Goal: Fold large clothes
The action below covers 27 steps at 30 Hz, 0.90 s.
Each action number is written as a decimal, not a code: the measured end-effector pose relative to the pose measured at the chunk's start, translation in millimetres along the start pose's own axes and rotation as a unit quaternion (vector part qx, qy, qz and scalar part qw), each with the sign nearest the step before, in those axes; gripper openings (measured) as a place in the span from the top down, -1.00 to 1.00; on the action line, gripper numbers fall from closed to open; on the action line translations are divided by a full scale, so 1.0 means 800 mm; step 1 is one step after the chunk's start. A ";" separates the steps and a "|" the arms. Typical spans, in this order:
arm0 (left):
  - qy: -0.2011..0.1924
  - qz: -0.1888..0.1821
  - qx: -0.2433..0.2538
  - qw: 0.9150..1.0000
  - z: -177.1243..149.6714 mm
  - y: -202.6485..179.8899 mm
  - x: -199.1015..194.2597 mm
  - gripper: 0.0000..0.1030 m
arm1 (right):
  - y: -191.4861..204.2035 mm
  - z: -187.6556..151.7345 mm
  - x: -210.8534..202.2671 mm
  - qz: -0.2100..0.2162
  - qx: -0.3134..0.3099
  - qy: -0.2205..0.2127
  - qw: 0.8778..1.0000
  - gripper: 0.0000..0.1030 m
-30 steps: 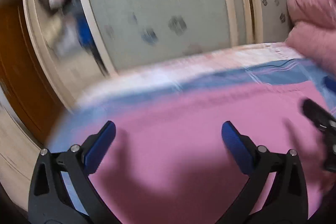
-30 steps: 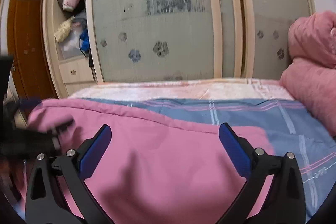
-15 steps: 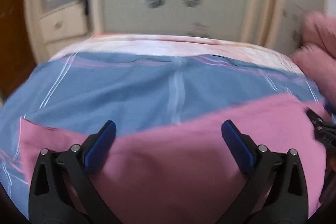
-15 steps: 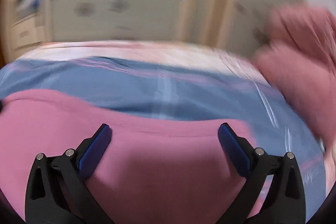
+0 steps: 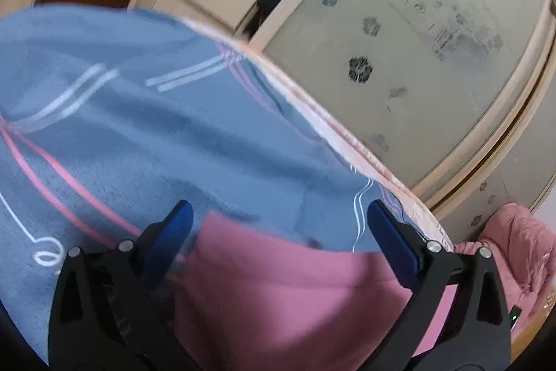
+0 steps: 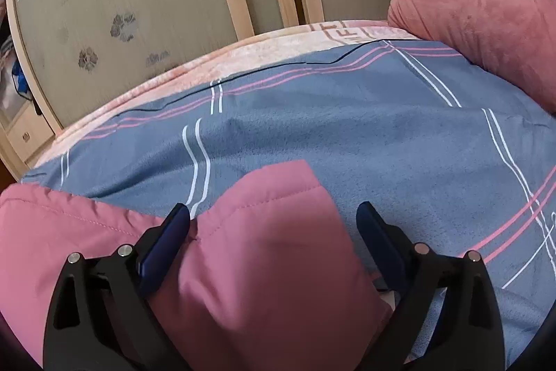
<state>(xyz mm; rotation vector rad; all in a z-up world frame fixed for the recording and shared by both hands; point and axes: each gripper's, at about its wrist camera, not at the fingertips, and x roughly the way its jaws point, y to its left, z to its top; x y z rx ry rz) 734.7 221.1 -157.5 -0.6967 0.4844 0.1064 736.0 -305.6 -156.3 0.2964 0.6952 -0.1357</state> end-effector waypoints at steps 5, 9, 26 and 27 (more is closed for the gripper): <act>0.032 0.021 0.028 0.999 -0.015 0.000 -0.019 -0.96 | -0.050 -0.001 -0.038 0.093 0.100 -0.030 0.990 -0.90; 0.034 0.012 0.034 0.999 -0.040 0.031 -0.095 -0.96 | -0.150 -0.046 -0.126 0.157 0.229 -0.106 0.955 -0.97; -0.018 0.164 0.124 0.978 -0.230 0.067 -0.439 -0.96 | -0.208 -0.296 -0.421 0.020 0.104 -0.062 0.992 -0.97; -0.019 0.162 0.145 0.976 -0.245 0.054 -0.454 -0.96 | -0.188 -0.304 -0.429 0.030 0.087 -0.046 0.995 -0.97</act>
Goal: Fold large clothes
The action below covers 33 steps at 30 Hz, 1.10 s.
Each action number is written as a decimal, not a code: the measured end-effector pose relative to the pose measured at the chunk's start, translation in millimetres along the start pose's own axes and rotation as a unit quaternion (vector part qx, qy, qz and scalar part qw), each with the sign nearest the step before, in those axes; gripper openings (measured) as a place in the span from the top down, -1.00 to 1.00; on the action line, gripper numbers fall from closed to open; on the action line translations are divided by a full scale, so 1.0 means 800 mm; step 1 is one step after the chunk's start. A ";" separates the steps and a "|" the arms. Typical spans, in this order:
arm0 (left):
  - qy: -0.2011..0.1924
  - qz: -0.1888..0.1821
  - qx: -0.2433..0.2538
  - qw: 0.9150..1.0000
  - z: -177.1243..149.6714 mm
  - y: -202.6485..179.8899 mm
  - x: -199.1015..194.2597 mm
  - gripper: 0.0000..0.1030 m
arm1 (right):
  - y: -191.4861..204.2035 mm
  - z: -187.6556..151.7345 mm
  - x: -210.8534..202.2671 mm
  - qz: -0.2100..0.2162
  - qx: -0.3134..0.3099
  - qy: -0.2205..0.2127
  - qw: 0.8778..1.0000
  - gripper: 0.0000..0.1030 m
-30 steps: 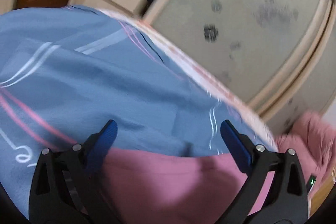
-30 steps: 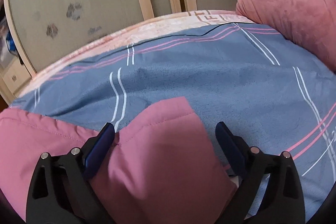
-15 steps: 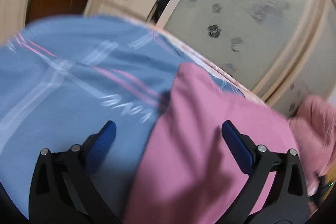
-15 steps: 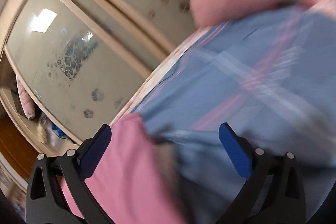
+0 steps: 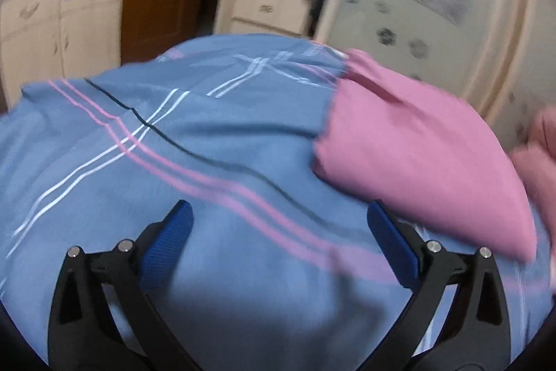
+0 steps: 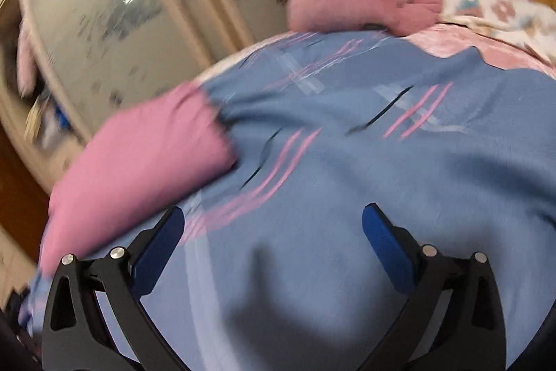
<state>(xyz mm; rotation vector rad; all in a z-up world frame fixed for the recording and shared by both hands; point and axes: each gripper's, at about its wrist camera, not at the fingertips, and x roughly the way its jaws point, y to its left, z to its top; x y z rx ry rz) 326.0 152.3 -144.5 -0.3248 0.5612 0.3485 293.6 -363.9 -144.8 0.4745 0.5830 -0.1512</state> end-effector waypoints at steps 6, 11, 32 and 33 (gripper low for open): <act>-0.010 -0.037 0.110 0.993 -0.077 -0.047 -0.124 -0.96 | 0.072 -0.084 -0.082 0.055 -0.098 0.042 0.993 -0.97; 0.051 -0.062 0.140 0.987 -0.144 -0.039 -0.208 -0.96 | 0.086 -0.188 -0.158 0.074 -0.151 0.084 0.982 -0.97; 0.000 -0.055 0.149 0.987 -0.078 -0.046 -0.445 -0.96 | 0.166 -0.122 -0.394 0.073 -0.223 -0.001 0.972 -0.97; 0.003 -0.053 0.147 0.988 -0.078 -0.047 -0.446 -0.96 | 0.165 -0.122 -0.395 0.070 -0.219 -0.002 0.973 -0.97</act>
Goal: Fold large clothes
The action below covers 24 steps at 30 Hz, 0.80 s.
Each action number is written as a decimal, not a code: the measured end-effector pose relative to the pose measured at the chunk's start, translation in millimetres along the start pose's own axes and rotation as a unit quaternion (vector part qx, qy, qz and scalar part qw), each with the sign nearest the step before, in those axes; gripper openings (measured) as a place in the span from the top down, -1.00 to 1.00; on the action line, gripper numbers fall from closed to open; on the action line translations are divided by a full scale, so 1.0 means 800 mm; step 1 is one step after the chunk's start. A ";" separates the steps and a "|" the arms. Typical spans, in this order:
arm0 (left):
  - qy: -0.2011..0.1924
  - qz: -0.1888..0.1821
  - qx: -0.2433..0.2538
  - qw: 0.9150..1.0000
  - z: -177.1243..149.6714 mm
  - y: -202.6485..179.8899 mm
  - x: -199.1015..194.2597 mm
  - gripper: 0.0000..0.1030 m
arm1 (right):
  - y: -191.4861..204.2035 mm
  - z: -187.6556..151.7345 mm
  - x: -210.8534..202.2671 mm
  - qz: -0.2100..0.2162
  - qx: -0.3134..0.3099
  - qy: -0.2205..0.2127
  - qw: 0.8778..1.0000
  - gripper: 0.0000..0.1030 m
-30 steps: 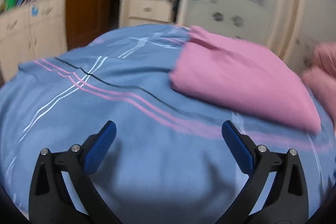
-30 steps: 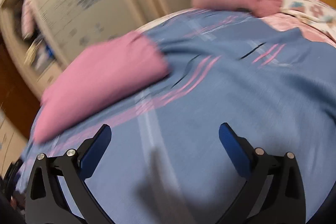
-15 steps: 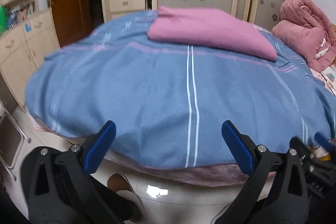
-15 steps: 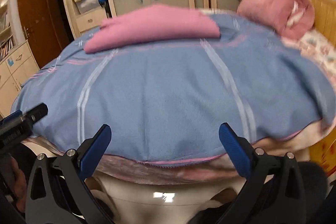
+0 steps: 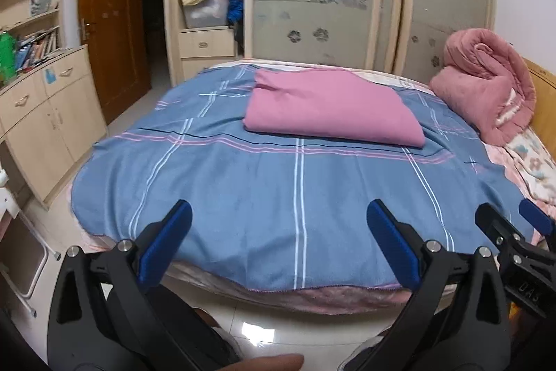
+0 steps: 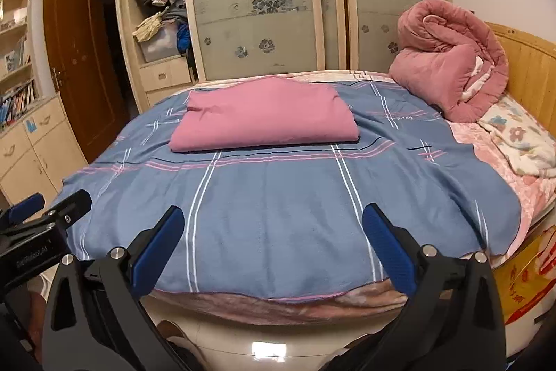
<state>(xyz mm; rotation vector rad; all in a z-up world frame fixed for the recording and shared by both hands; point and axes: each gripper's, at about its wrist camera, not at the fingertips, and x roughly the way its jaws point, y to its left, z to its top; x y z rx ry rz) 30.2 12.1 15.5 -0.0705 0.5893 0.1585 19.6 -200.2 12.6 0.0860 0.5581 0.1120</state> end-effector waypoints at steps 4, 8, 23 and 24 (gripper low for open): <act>0.030 -0.009 -0.004 0.999 -0.002 0.000 0.013 -0.96 | -0.004 0.002 0.002 -0.008 0.007 0.007 1.000 -0.97; 0.050 -0.015 0.008 0.999 -0.008 -0.006 0.026 -0.96 | -0.007 0.003 0.009 -0.012 0.017 0.021 1.000 -0.97; 0.049 -0.023 0.016 0.998 -0.011 -0.012 0.035 -0.96 | 0.005 -0.001 0.026 -0.029 -0.012 0.031 0.999 -0.97; 0.049 -0.024 0.016 0.998 -0.010 -0.012 0.035 -0.96 | 0.005 -0.001 0.027 -0.030 -0.013 0.031 0.999 -0.97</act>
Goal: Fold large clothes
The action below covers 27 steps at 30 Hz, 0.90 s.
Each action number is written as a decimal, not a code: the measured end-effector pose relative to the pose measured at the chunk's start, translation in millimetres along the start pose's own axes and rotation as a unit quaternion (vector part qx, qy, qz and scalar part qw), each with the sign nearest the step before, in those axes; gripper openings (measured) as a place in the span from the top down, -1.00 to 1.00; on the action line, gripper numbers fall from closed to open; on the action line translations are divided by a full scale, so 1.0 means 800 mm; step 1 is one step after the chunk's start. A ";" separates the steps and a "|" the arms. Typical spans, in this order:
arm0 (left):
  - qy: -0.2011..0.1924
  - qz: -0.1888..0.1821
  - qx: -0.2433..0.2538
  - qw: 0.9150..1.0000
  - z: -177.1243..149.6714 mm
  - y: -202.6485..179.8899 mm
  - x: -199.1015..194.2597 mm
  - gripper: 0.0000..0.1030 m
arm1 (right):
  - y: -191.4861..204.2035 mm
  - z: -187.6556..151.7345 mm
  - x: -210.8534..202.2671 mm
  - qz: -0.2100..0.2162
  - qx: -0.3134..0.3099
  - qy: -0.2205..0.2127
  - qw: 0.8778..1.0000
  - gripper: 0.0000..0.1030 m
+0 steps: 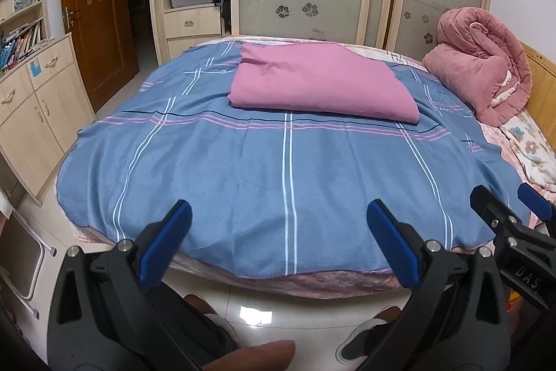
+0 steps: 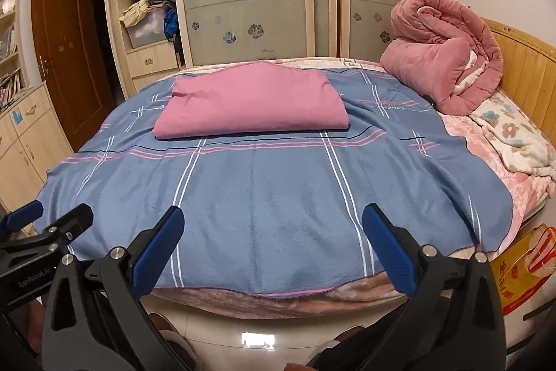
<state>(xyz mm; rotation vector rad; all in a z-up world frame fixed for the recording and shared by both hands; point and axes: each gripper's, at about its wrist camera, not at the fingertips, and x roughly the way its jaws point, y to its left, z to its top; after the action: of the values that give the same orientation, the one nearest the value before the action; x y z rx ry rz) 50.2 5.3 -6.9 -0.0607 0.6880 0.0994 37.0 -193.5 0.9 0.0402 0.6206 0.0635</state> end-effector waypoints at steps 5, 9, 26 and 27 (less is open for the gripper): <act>-0.001 -0.001 0.008 1.000 0.001 -0.002 0.002 -0.96 | 0.000 0.000 0.004 -0.003 0.000 0.001 1.000 -0.97; 0.001 -0.006 0.012 1.000 0.003 -0.002 0.003 -0.96 | 0.000 0.000 0.005 -0.004 -0.002 0.003 1.000 -0.97; 0.000 -0.011 0.020 1.000 0.002 -0.005 0.003 -0.96 | 0.002 -0.001 0.006 -0.002 -0.005 0.004 1.000 -0.97; 0.000 -0.011 0.021 1.000 0.002 -0.006 0.002 -0.96 | 0.002 -0.001 0.006 -0.002 -0.005 0.004 1.000 -0.97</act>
<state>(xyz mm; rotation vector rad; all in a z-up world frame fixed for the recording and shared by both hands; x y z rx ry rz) 53.1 1.1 -6.9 -0.0288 0.6884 0.0644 40.4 -191.3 -2.8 0.0280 0.6274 0.0622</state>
